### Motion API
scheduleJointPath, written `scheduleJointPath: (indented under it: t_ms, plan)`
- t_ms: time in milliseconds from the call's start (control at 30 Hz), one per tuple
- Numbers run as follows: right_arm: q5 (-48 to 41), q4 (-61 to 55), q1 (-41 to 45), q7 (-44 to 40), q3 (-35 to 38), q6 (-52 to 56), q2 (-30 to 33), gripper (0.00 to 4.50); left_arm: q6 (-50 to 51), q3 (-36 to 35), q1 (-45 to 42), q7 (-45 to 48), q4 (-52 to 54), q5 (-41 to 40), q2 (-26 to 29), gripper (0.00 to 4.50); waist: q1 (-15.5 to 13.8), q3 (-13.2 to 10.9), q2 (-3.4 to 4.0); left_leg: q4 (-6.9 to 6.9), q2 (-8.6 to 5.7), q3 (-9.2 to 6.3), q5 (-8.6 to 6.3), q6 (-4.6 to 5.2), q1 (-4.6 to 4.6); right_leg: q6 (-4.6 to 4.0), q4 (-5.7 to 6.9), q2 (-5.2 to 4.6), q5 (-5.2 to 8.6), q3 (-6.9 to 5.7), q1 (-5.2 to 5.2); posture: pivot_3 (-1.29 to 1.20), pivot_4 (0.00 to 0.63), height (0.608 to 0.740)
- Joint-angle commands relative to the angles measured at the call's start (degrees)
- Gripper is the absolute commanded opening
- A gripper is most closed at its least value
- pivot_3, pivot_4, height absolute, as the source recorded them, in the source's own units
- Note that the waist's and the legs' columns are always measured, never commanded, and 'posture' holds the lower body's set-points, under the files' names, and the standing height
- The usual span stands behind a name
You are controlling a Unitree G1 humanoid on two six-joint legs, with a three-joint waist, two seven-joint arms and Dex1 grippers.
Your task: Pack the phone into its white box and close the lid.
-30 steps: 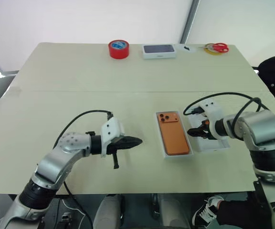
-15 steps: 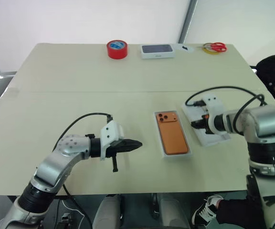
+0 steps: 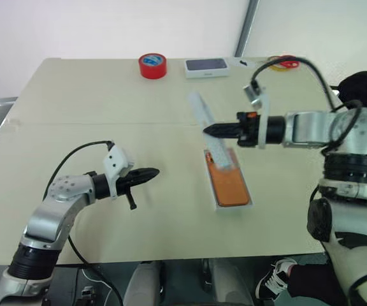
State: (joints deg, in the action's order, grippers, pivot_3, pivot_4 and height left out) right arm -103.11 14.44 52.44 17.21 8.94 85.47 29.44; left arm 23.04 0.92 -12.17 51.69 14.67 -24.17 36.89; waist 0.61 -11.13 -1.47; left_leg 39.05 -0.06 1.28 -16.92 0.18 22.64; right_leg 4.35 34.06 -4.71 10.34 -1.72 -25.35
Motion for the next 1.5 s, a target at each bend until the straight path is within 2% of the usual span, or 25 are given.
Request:
scheduleJointPath:
  t_ms: [33,233,367,400,500,533,700,833,900,1000,1133,1233,1267,1400,1500]
  plan:
    - [-9.89,-5.81,-3.95,8.93,-2.42,-6.63,-4.34,0.05,-1.47,-0.06,-1.33,-0.48,1.23,0.43,-0.84,0.00,0.14,0.00,0.00,0.00,-0.01,0.02,-0.01,0.01,0.01,0.01,-0.01,-0.01,0.00,0.02,-0.01,0.00,0.150,0.732]
    - [-9.89,-16.63,-14.32,22.53,-0.32,-14.74,-16.38,0.05,-0.83,2.69,-2.50,-1.18,1.92,1.17,-3.44,0.00,0.05,0.02,0.03,0.05,0.02,0.02,-0.01,0.02,0.00,0.04,0.07,0.00,-0.02,0.03,-0.04,0.00,0.150,0.732]
    - [-9.89,-21.84,-19.45,29.47,0.37,-17.84,-19.64,0.05,-0.87,5.01,-3.95,-1.67,1.00,2.39,-5.38,0.00,0.00,0.03,0.05,0.06,0.02,0.02,-0.01,0.01,0.01,0.03,0.06,-0.01,-0.02,0.04,-0.04,0.00,0.150,0.732]
    - [-9.89,-22.30,-20.78,29.53,0.15,-17.48,-18.22,0.05,-1.05,6.01,-4.66,-1.92,0.41,3.01,-6.14,0.00,-0.06,0.03,0.04,0.06,0.01,0.01,-0.01,0.02,0.00,0.02,0.06,-0.02,-0.02,0.04,-0.02,0.00,0.150,0.732]
    - [-9.89,-22.27,-22.81,29.10,0.29,-16.72,-14.74,0.93,-1.34,7.74,-6.22,-2.11,-1.10,4.19,-7.70,0.00,0.02,0.06,0.09,0.07,-0.02,0.01,-0.01,0.02,0.00,-0.02,0.02,-0.03,0.01,0.05,0.00,0.00,0.150,0.732]
    - [-9.89,-22.13,-22.77,28.16,0.27,-16.29,-13.15,1.37,-1.50,8.34,-6.94,-2.27,-1.97,4.65,-8.39,0.00,0.07,0.06,0.09,0.07,-0.02,0.04,-0.01,0.02,-0.01,-0.02,0.02,-0.03,0.01,0.07,0.00,0.00,0.150,0.732]
    - [-9.89,-20.80,-17.42,16.90,-2.89,-11.39,2.78,3.84,-2.56,11.49,-10.28,-2.58,-5.79,7.10,-12.04,0.00,0.00,0.04,0.13,0.08,-0.03,0.05,-0.01,0.02,-0.01,-0.16,0.01,-0.01,0.11,0.07,0.00,0.00,0.150,0.732]
    - [-9.89,-18.70,-13.44,12.76,-5.20,-10.38,13.89,3.84,-2.85,13.51,-12.51,-2.99,-8.02,8.73,-15.08,0.00,-0.04,0.03,0.15,0.06,-0.01,0.06,-0.03,0.06,0.01,-0.07,0.00,0.03,0.07,0.07,-0.03,0.00,0.150,0.732]
    - [-4.32,-17.68,-11.63,9.50,-5.93,-9.13,18.49,3.84,-2.95,15.15,-13.70,-3.33,-9.22,9.75,-17.02,0.00,-0.05,0.04,0.14,0.06,0.00,0.06,-0.04,0.08,-0.01,-0.06,-0.02,0.04,0.07,0.07,-0.01,0.00,0.150,0.732]
    - [4.66,-17.78,-10.43,3.48,-6.71,-8.51,22.14,3.84,-2.45,16.98,-15.17,-4.27,-10.95,10.81,-20.06,0.00,-0.19,0.04,0.14,0.08,0.00,0.08,-0.05,0.10,0.00,-0.07,-0.05,0.03,0.08,0.07,0.00,0.00,0.150,0.732]
    - [15.73,-19.89,-9.84,-4.76,-8.21,-8.49,24.05,2.01,-2.89,18.05,-15.85,-4.63,-11.98,12.08,-21.92,0.00,-0.20,0.04,0.13,0.11,-0.01,0.11,-0.05,0.10,0.03,-0.04,-0.08,0.02,0.06,0.10,-0.01,0.00,0.150,0.732]
    - [22.33,-21.53,-9.92,-9.67,-9.02,-8.96,24.13,0.30,-2.31,16.66,-16.07,-5.17,-11.88,11.54,-22.06,0.00,-0.12,0.04,0.14,0.10,0.00,0.10,-0.06,0.12,0.03,-0.02,-0.07,0.03,0.05,0.10,-0.03,0.00,0.150,0.732]
    - [25.88,-22.95,-9.91,-11.47,-10.25,-9.63,24.58,0.02,-1.63,15.59,-16.20,-5.53,-11.50,10.92,-21.88,0.00,-0.13,0.04,0.14,0.10,0.01,0.09,-0.06,0.12,0.02,-0.02,-0.06,0.03,0.06,0.09,-0.03,0.00,0.150,0.732]
    - [39.08,-28.62,-11.03,-18.43,-15.49,-12.93,26.27,0.02,0.96,11.38,-16.10,-6.36,-8.78,8.85,-19.66,0.00,-0.11,0.04,0.14,0.10,0.01,0.07,-0.06,0.12,0.03,-0.04,-0.06,0.04,0.08,0.07,-0.05,0.00,0.150,0.732]
    - [45.38,-30.68,-12.32,-22.30,-17.46,-14.77,25.72,0.02,4.05,7.86,-16.00,-7.77,-7.81,8.13,-17.13,0.00,-0.09,0.04,0.14,0.10,0.01,0.06,-0.06,0.12,0.06,-0.02,-0.06,0.03,0.08,0.06,-0.08,0.00,0.150,0.732]
